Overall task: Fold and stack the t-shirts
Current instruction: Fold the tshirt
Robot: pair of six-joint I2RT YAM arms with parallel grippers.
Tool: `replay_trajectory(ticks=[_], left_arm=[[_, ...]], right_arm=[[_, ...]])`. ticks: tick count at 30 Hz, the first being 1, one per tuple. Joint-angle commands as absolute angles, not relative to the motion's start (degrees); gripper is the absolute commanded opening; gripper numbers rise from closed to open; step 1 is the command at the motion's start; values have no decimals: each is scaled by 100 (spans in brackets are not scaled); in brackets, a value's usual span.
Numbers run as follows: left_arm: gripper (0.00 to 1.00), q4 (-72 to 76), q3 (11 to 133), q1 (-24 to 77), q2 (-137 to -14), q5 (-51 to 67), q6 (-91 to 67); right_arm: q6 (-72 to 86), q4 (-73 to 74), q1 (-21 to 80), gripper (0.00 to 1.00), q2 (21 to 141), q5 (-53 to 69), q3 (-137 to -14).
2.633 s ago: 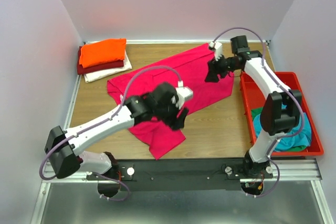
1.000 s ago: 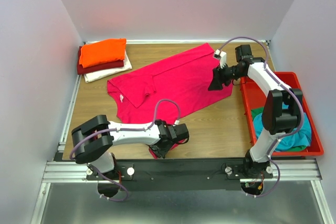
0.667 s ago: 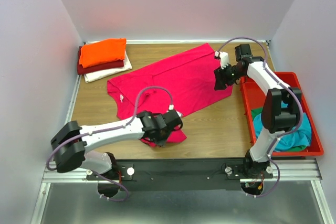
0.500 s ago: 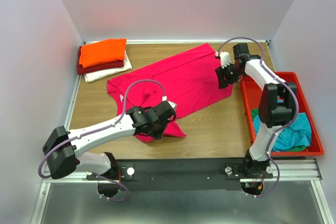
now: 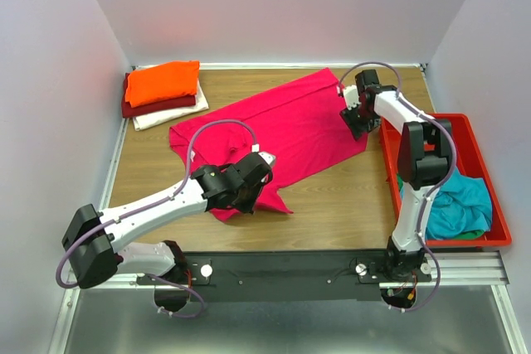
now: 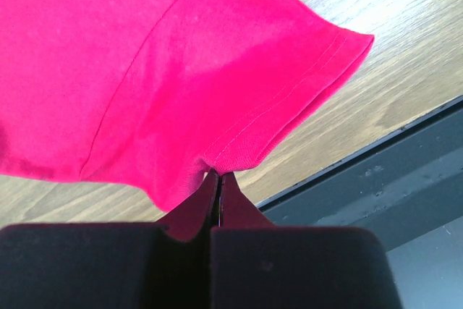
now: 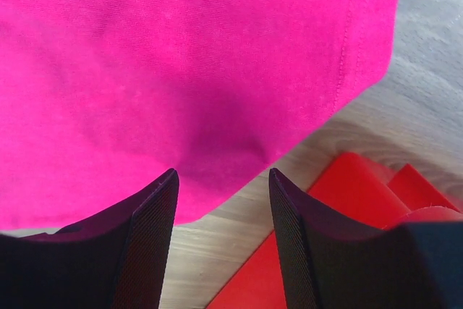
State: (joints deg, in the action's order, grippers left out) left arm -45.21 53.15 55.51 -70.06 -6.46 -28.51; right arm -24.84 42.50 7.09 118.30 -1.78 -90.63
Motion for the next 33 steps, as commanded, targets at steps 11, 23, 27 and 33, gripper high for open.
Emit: replay_trajectory(ticks=[11,23,27,33], left_arm=[[0,-4403,5335,5423,-6811,-861,-2602],[0,-4465,5414,5344,-6803,-958,-2531],[0,-4482,5414,5326,-6785,-967,-2566],[0,-4500,5414,5309,-6776,-984,-2566]], right_arm=[[-2285,4227,782,26,12296,-387,-9026],[-2496,4245,1607,4,12023,-729,-9693],[-2601,4324,2328,27,12287,-1107,-10063],[-2532,4447,3023,60,12595,-651,-10607]])
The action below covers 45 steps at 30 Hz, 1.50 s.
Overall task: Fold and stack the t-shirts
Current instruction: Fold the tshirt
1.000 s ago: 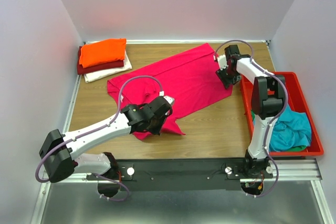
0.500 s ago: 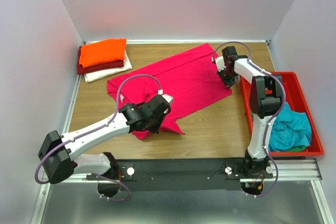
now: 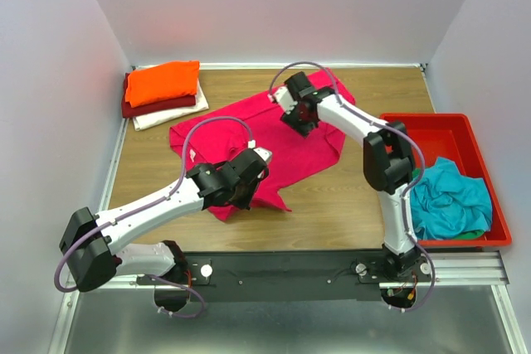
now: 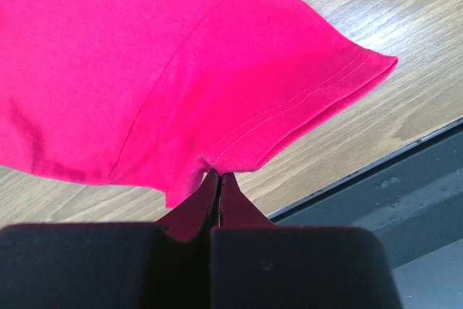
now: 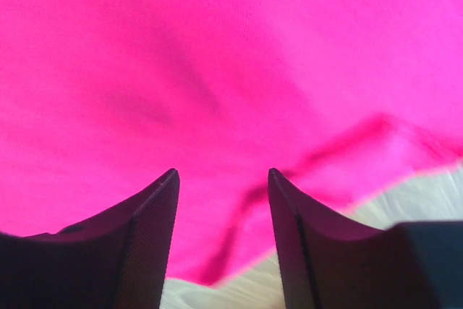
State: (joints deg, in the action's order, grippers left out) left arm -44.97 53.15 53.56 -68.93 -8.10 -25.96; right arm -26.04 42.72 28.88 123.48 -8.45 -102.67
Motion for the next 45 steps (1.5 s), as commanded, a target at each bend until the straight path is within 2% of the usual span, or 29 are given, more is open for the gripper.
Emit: replay_trajectory(ticks=[1,6,9,14,16,27,30,34,36,39,43,45], left_arm=[[0,-4517,5414,5300,-6768,-1002,-2575],[0,-4535,5432,5247,-6706,-1028,-2531],[0,-4483,5432,5203,-6723,-1011,-2470],[0,-4395,5397,5159,-6768,-967,-2391],[0,-4377,5405,5159,-6776,-941,-2399],[0,-4395,5379,5142,-6733,-932,-2408],[0,-4395,5361,5142,-6741,-923,-2382],[0,-4421,5414,5142,-6768,-932,-2356],[0,-4421,5423,5133,-6785,-932,-2347],[0,-4412,5414,5133,-6829,-932,-2347],[0,-4360,5379,5124,-6864,-870,-2382],[0,-4333,5361,5124,-6882,-844,-2399]], right_arm=[[-2488,4473,3023,62,12577,-581,-10669],[-2365,4509,2656,63,11963,-89,-10521],[-2250,4509,1893,62,11734,463,-10380],[-2153,4518,1136,60,11821,1071,-10248],[-2083,4518,924,55,11996,1239,-10327],[-2240,4640,694,46,12577,1942,-10723],[-2986,4763,694,47,12533,2074,-10600],[-5055,4737,703,48,12148,2136,-10126],[-5937,4755,703,45,11998,2162,-9767],[-7484,4737,808,50,11769,2021,-9502],[-8172,4729,809,58,11637,2337,-9483],[-8401,4737,817,58,11654,2399,-9483]])
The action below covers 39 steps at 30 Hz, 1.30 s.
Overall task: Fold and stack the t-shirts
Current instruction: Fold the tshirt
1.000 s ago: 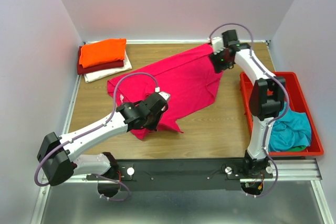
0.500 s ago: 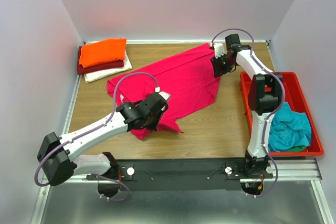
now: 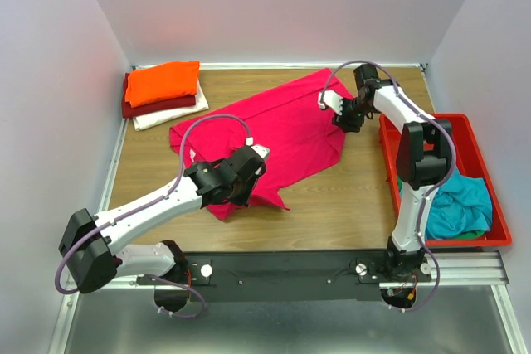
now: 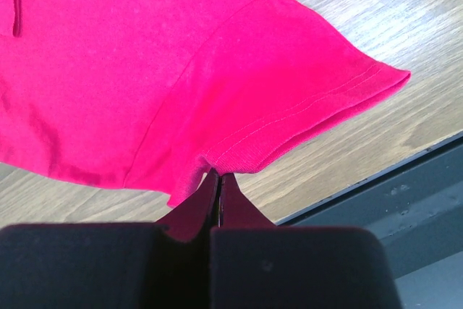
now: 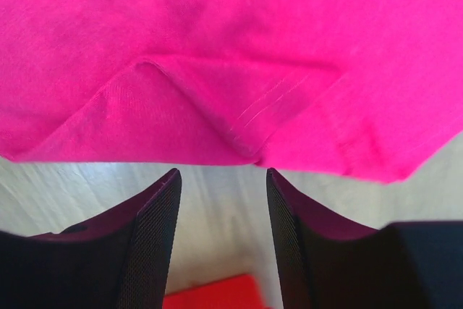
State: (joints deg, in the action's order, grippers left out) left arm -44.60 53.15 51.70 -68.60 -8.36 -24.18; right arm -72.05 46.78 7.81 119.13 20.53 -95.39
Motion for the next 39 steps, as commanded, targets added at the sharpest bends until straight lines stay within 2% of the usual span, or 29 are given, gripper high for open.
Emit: replay_trajectory(ticks=[1,9,20,23,27,33,36,39], left_arm=[[0,-4324,5361,5124,-6891,-826,-2399],[0,-4333,5423,5124,-7005,-791,-2364],[0,-4316,5396,5124,-7022,-773,-2391],[0,-4333,5423,5124,-7031,-765,-2382],[0,-4377,5440,5124,-7005,-800,-2373],[0,-4377,5423,5124,-6952,-782,-2382],[0,-4386,5423,5124,-6891,-800,-2391],[0,-4438,5449,5124,-6777,-861,-2408]], right_arm=[[-8585,4737,809,59,11663,2452,-9483],[-8983,4764,967,51,12040,2364,-9535],[-8868,4772,1081,50,12454,2136,-9800],[-8807,4755,1081,47,12586,2039,-9887],[-8649,4764,1081,28,12621,1943,-9949],[-8736,4764,1081,13,12226,1837,-9633],[-8728,4746,1063,3,11927,1627,-9361],[-8657,4746,1002,1,11568,1538,-9168]])
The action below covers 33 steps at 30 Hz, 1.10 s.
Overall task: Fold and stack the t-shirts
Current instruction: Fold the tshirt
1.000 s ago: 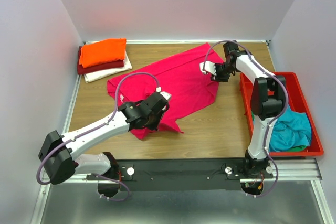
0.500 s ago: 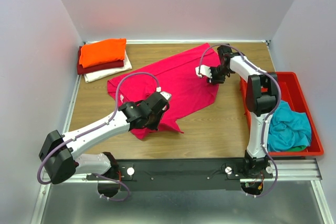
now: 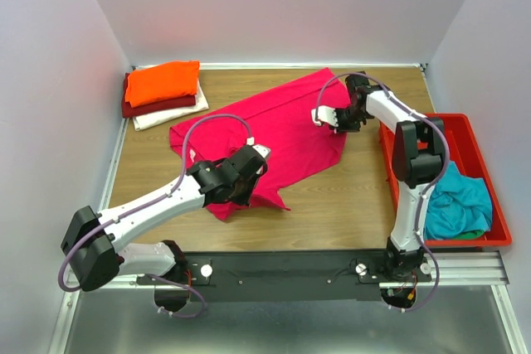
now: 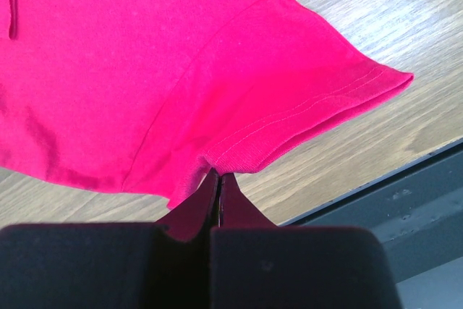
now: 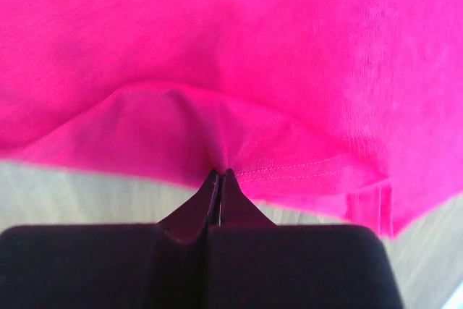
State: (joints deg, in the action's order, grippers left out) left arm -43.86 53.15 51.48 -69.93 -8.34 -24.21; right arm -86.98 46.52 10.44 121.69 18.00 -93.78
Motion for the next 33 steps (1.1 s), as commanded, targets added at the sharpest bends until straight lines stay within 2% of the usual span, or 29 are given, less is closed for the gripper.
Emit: replay_trajectory(ticks=[1,7,33], left_arm=[[0,-4447,5449,5115,-6750,-870,-2417],[0,-4456,5458,5106,-6583,-888,-2443],[0,-5062,5563,5019,-5713,-1099,-2804]], right_arm=[[-8640,4729,967,1,11479,1521,-9097],[-8289,4316,668,1,10777,1371,-8465],[-8420,4017,387,0,10028,325,-7673]])
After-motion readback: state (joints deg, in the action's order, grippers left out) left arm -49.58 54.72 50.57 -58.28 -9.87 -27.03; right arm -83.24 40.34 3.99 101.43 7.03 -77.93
